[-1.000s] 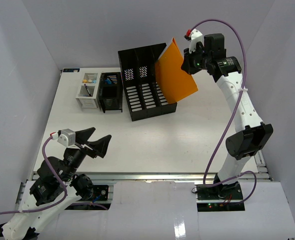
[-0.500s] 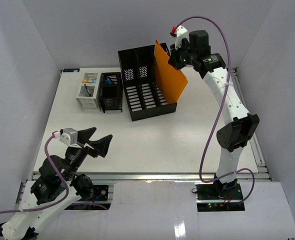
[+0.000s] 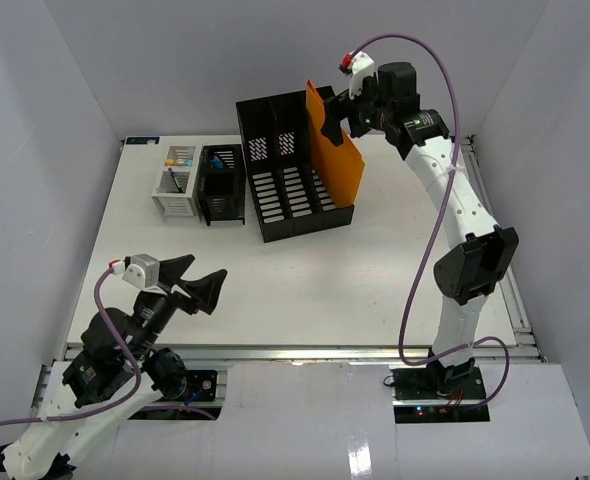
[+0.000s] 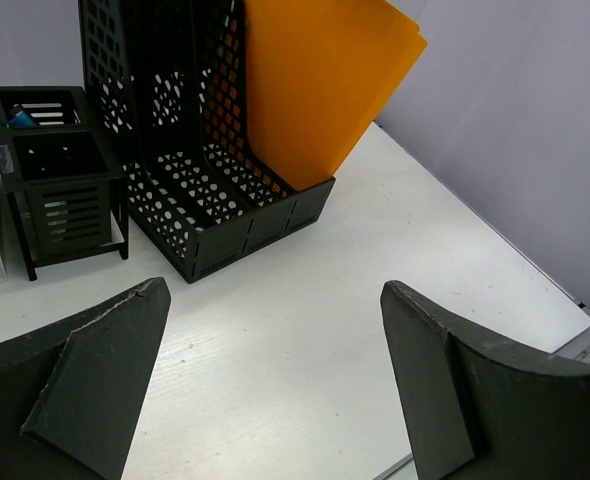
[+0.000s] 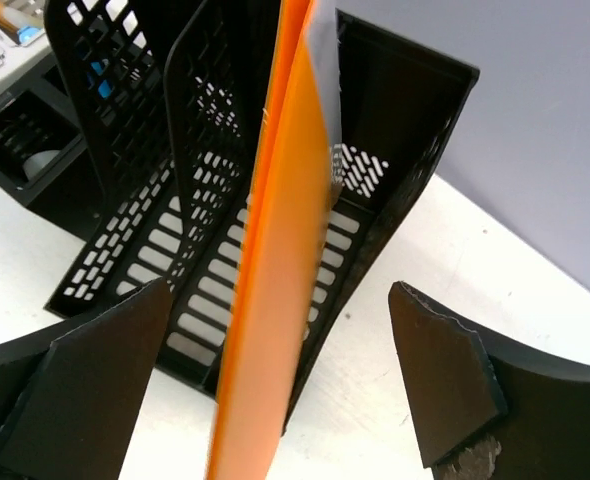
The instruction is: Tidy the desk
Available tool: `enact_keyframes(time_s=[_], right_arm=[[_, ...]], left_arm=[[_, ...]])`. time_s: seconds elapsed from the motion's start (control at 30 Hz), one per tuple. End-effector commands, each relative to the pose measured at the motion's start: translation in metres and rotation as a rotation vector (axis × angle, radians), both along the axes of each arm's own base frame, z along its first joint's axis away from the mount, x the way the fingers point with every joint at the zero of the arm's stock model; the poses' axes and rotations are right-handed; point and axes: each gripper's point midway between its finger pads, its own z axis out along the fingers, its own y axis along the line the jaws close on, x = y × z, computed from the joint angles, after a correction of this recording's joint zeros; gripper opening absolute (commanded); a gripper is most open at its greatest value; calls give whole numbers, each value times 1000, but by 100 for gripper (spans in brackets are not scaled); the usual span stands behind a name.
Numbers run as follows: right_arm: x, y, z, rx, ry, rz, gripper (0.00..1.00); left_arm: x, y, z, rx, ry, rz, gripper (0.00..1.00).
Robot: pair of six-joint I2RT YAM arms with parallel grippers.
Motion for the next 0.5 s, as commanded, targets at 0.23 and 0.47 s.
enact_keyframes(time_s=[0.23, 0.47], right_arm=[[-83, -83, 87, 108, -265, 25, 90], [-172, -71, 29, 96, -257, 349, 98]], left_arm=[[-2, -2, -2, 3, 1, -18, 98], [-7, -1, 2, -18, -16, -32, 98]])
